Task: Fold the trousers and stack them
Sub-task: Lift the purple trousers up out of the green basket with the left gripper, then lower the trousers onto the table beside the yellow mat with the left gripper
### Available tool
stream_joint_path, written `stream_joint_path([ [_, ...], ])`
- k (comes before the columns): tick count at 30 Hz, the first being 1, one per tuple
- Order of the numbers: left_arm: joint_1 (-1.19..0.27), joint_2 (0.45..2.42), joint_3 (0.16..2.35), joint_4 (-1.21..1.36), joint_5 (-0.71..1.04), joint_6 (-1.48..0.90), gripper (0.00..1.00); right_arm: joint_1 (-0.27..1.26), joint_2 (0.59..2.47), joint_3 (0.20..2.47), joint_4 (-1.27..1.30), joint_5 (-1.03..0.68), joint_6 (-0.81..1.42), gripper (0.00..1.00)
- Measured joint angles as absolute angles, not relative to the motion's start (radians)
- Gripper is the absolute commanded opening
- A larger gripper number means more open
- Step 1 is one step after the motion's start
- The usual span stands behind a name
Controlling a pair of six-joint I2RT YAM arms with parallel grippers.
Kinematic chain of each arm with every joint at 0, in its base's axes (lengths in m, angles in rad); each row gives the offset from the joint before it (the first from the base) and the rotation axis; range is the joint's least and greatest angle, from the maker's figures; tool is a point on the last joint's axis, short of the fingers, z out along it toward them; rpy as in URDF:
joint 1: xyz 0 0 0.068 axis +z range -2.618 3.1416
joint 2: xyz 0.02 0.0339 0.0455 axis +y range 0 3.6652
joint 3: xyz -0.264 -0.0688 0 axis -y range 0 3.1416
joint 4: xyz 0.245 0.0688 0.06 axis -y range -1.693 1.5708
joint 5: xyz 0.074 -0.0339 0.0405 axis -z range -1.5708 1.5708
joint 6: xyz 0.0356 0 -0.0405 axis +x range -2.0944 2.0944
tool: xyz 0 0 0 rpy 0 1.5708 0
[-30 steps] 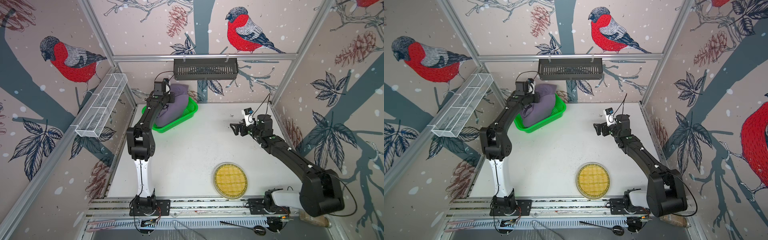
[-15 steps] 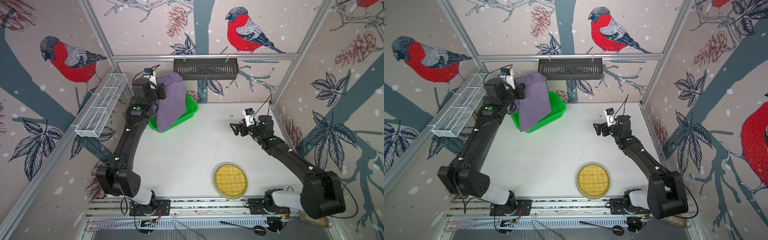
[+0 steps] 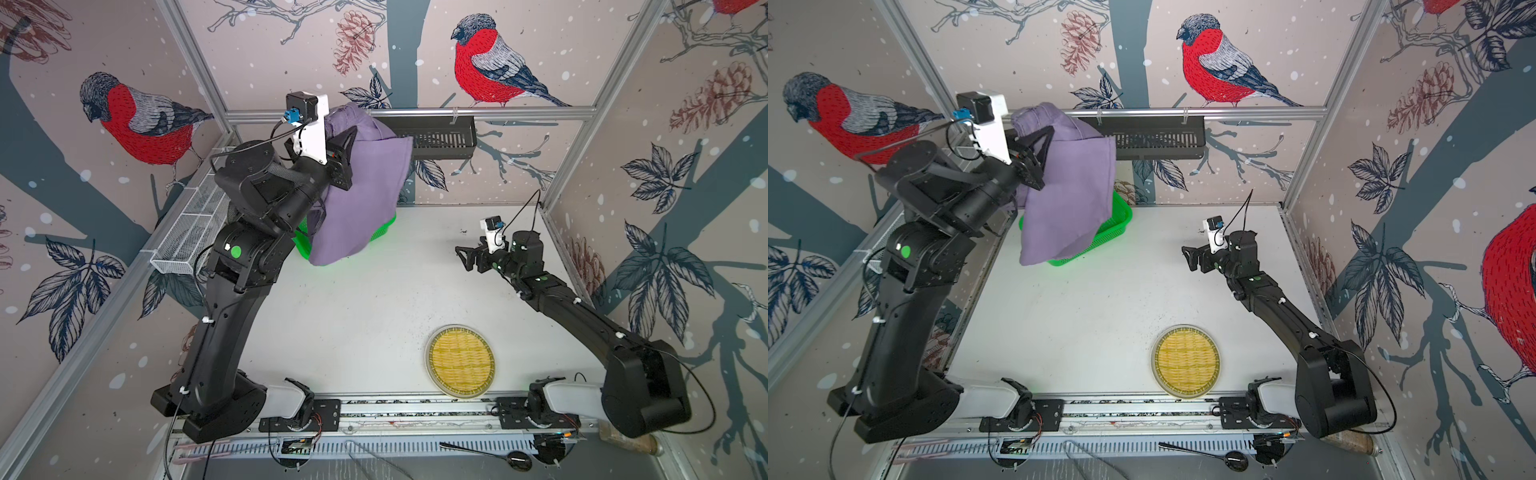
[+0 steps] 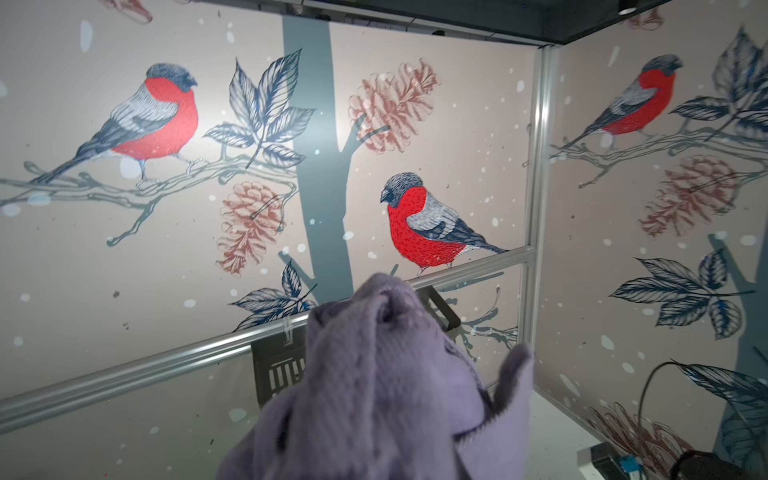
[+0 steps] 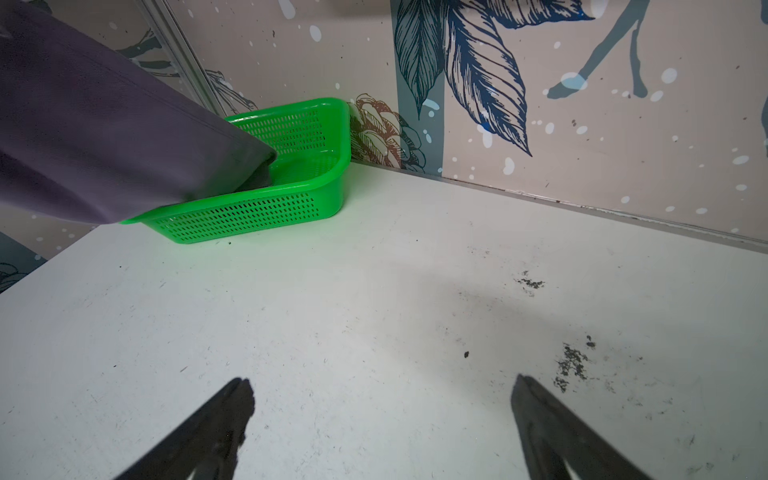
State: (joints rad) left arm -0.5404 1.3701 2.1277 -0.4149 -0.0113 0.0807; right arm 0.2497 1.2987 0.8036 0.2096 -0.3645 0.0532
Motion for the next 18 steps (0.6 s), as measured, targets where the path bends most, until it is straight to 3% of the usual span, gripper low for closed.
stream_joint_path([
  [8, -0.623, 1.359, 2.091, -0.414, 0.008, 0.089, 0.0, 0.251, 1.266, 0.777, 0.217, -0.352, 0.056, 1.0],
  [18, -0.627, 1.244, 1.331, -0.238, 0.255, -0.167, 0.0, 0.122, 1.186, 0.712, 0.215, -0.318, 0.107, 1.0],
])
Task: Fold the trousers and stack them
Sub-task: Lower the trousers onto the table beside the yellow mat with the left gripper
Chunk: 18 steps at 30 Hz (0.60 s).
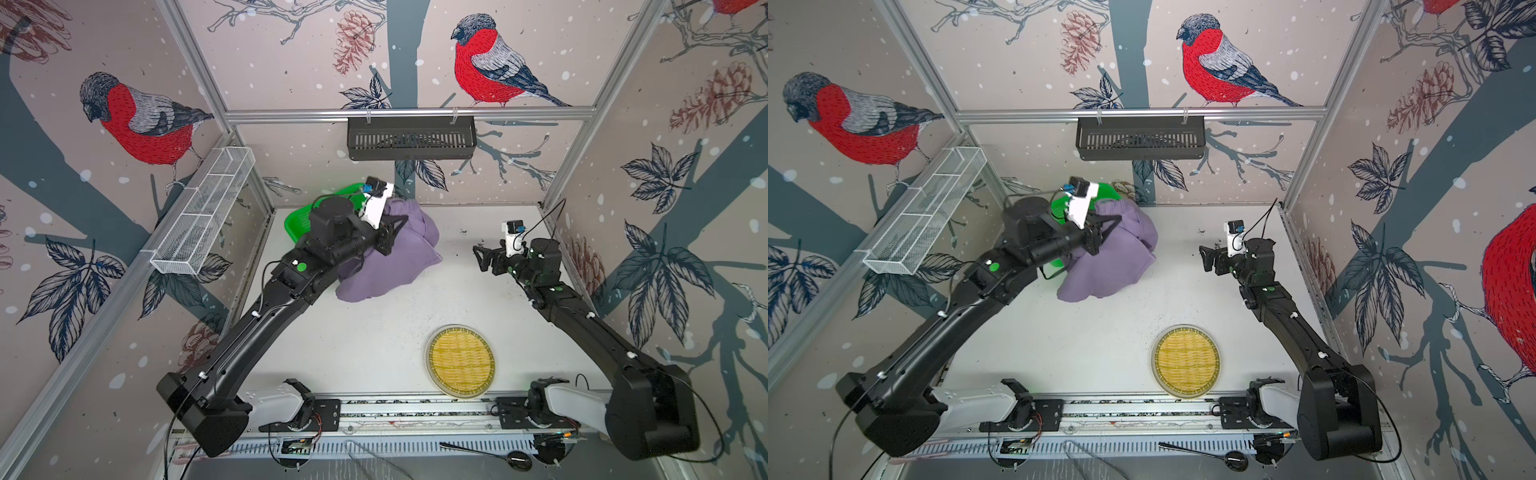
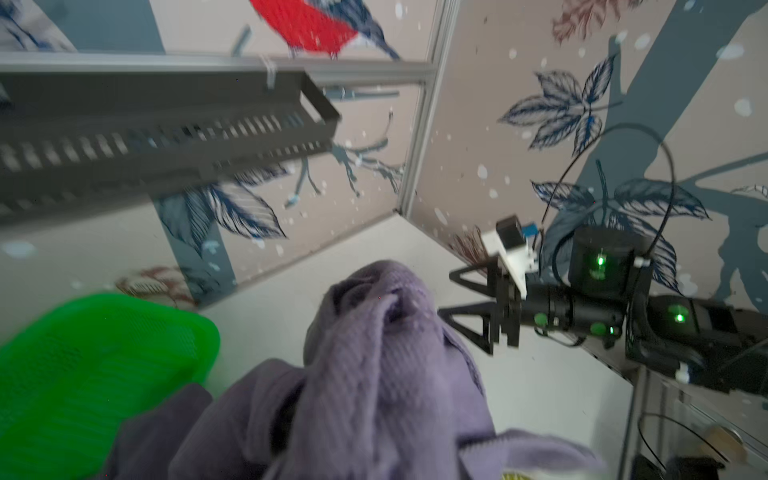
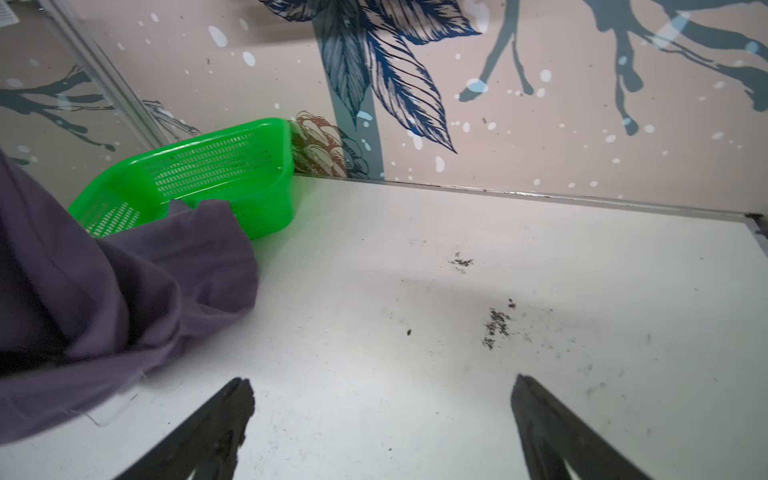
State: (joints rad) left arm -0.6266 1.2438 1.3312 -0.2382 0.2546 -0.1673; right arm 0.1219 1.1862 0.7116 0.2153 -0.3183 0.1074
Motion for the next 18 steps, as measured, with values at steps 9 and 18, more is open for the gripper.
stream_joint_path([
  [9, -0.658, 1.449, 1.035, 0.01, 0.421, -0.367, 0.6, 0.096, 1.18, 0.727, 0.192, -0.335, 0.128, 1.0],
  [18, -0.654, 1.512, 1.145, -0.104, 0.332, -0.261, 0.97, 0.139, 1.18, 0.756, 0.111, -0.387, 0.101, 1.0],
])
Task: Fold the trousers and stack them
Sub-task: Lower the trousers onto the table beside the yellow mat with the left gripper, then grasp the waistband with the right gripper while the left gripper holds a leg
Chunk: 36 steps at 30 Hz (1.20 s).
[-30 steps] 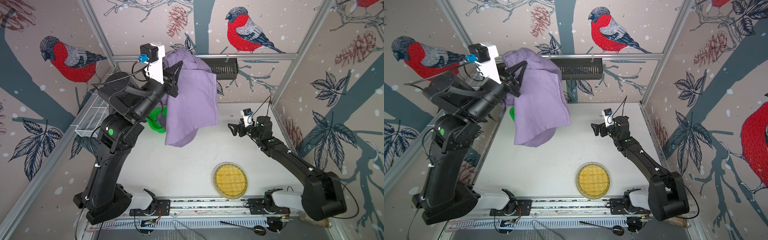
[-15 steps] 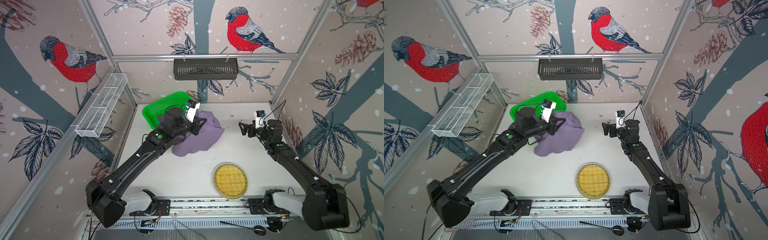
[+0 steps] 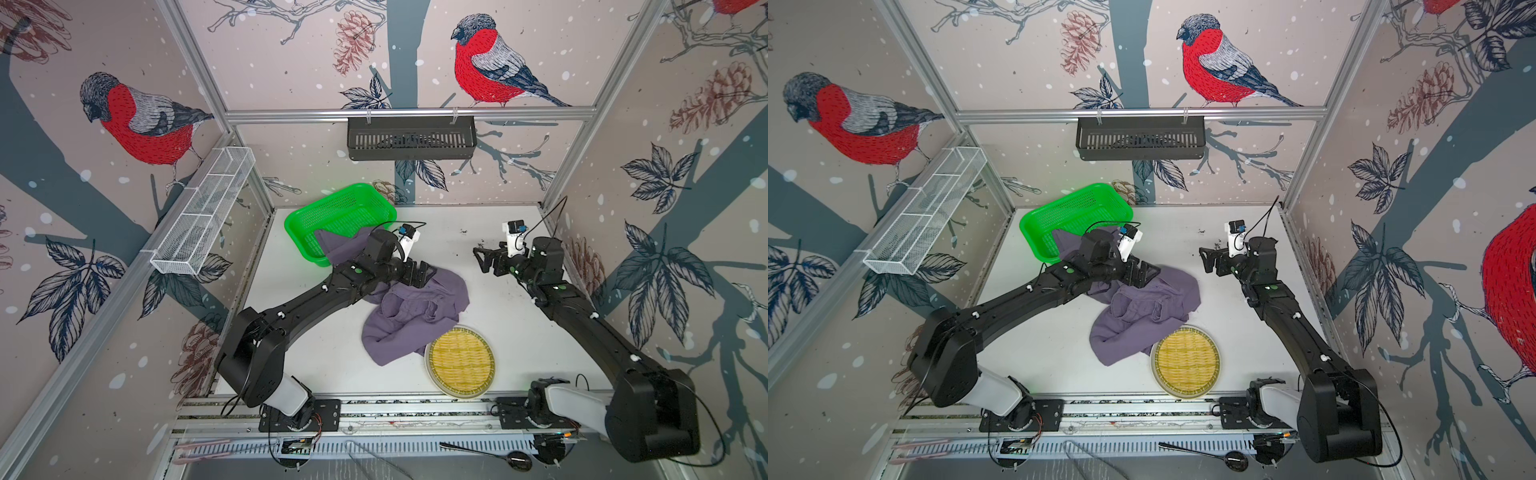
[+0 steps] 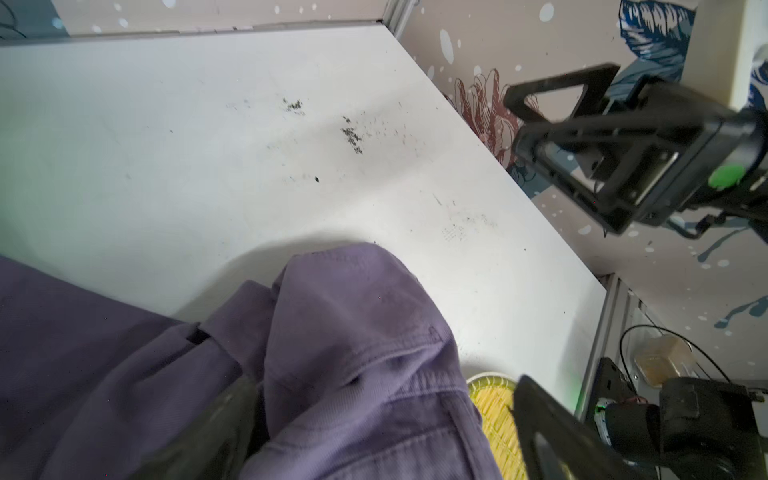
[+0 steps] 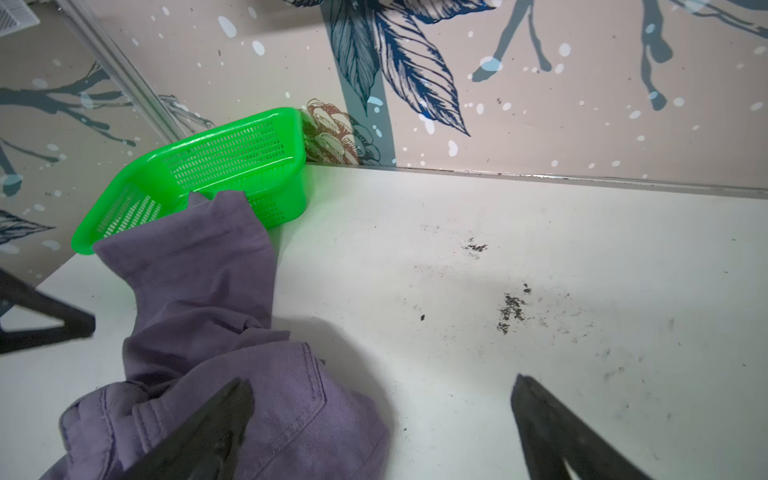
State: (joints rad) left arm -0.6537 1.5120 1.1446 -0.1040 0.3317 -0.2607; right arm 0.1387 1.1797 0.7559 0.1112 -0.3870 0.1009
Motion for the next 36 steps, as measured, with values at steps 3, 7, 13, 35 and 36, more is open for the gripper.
stream_joint_path([
  [3, -0.628, 1.462, 1.168, -0.181, 0.25, -0.228, 0.96, 0.177, 1.195, 0.79, 0.093, -0.395, 0.078, 1.0],
  [7, -0.554, 1.39, 1.094, -0.249, 0.129, -0.232, 0.96, 0.283, 1.244, 0.849, 0.051, -0.406, 0.037, 0.99],
  [13, -0.514, 1.334, 0.953, -0.348, -0.063, -0.316, 0.95, 0.505, 1.361, 0.921, -0.022, -0.411, -0.081, 1.0],
  [35, -0.268, 1.593, 0.735, 0.101, -0.025, -0.605, 0.64, 0.662, 1.542, 0.943, -0.08, -0.097, -0.183, 0.05],
  [36, -0.266, 1.606, 0.746, 0.109, -0.017, -0.605, 0.63, 0.659, 1.533, 0.937, -0.077, -0.099, -0.182, 0.05],
])
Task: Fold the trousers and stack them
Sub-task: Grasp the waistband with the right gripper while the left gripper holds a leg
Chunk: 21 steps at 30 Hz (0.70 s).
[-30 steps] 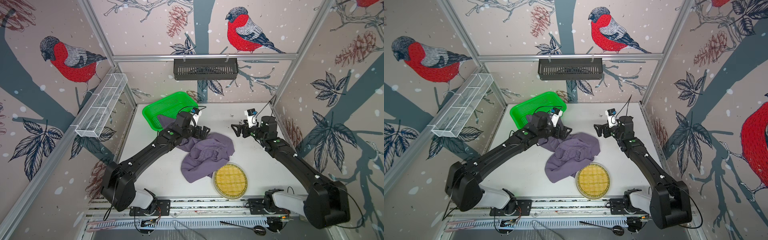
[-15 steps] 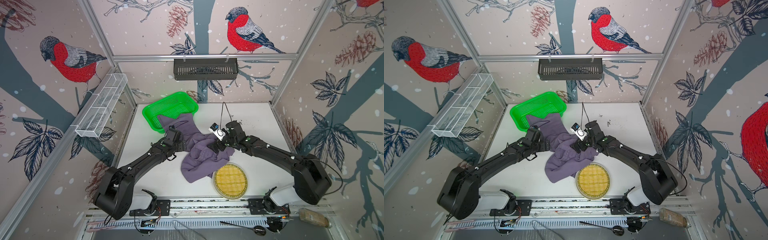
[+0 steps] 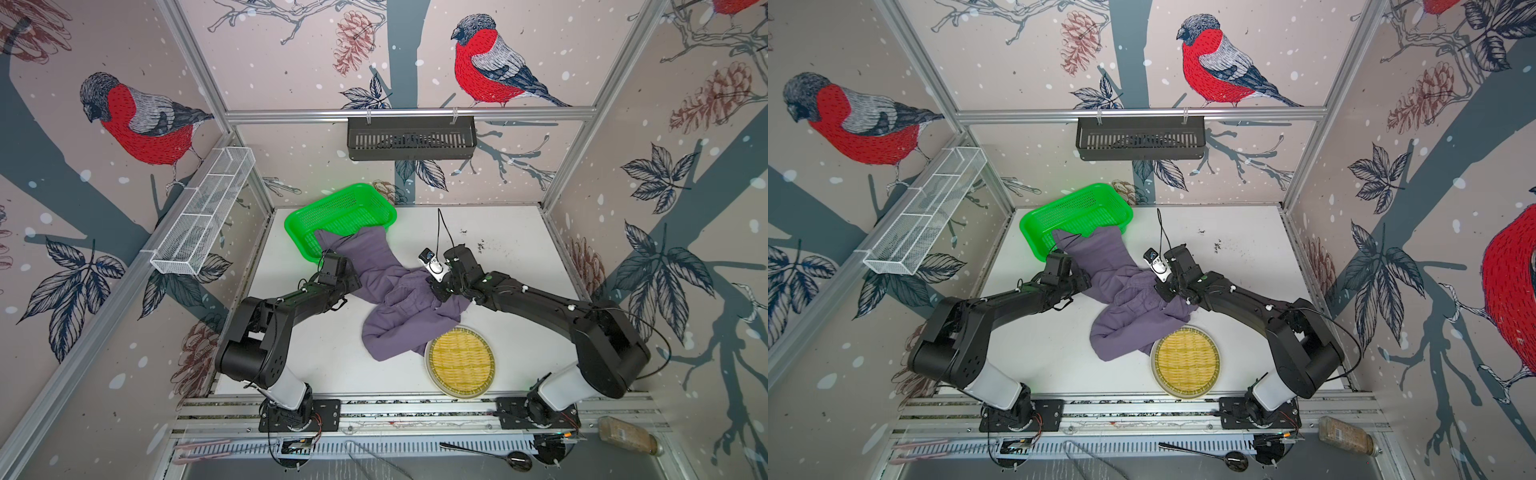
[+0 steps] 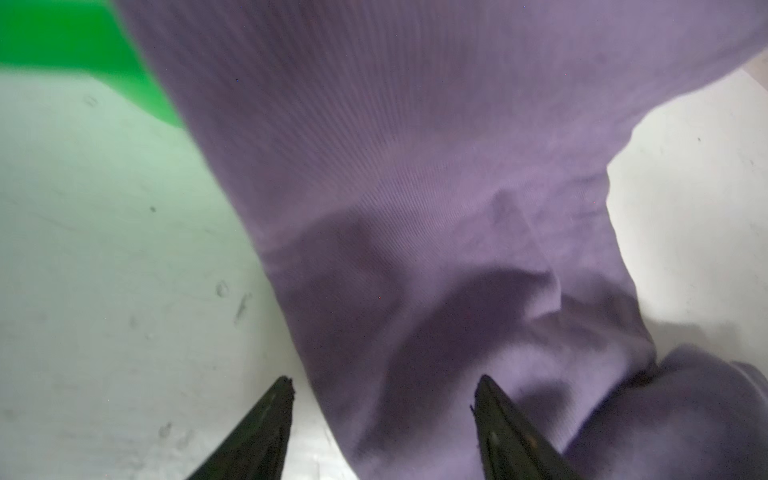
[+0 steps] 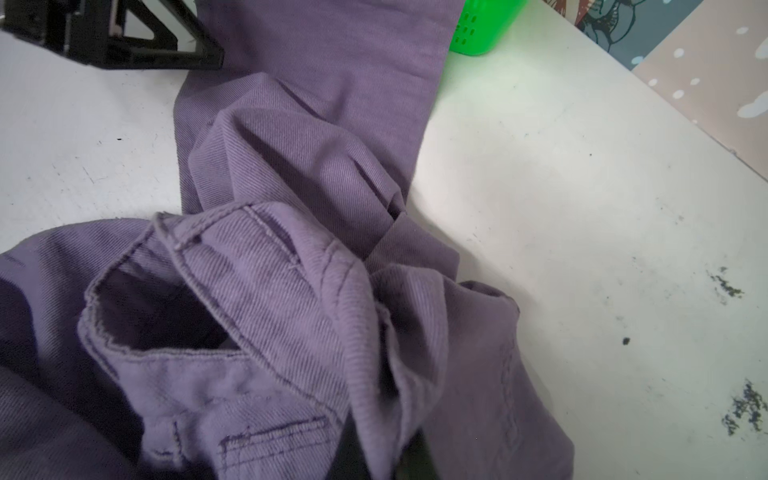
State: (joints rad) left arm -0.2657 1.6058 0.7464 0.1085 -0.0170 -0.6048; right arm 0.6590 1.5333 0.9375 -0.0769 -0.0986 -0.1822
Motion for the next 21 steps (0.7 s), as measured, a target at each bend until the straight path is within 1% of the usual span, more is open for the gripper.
stream_joint_path([
  [2, -0.267, 1.637, 0.775, 0.12, 0.006, -0.601, 0.63, 0.652, 1.522, 0.927, -0.068, -0.098, -0.178, 0.05],
  [3, -0.268, 1.655, 0.787, 0.124, 0.004, -0.601, 0.6, 0.649, 1.517, 0.923, -0.067, -0.098, -0.175, 0.05],
  [6, -0.265, 1.696, 0.809, 0.117, -0.012, -0.594, 0.59, 0.641, 1.507, 0.913, -0.059, -0.098, -0.16, 0.05],
  [11, -0.265, 1.707, 0.827, 0.069, -0.09, -0.571, 0.59, 0.63, 1.496, 0.905, -0.051, -0.099, -0.16, 0.05],
  [18, -0.265, 1.722, 0.844, 0.024, -0.245, -0.529, 0.6, 0.62, 1.494, 0.901, -0.051, -0.105, -0.159, 0.05],
  [21, -0.265, 1.737, 0.848, 0.022, -0.263, -0.504, 0.6, 0.613, 1.492, 0.899, -0.051, -0.114, -0.158, 0.05],
])
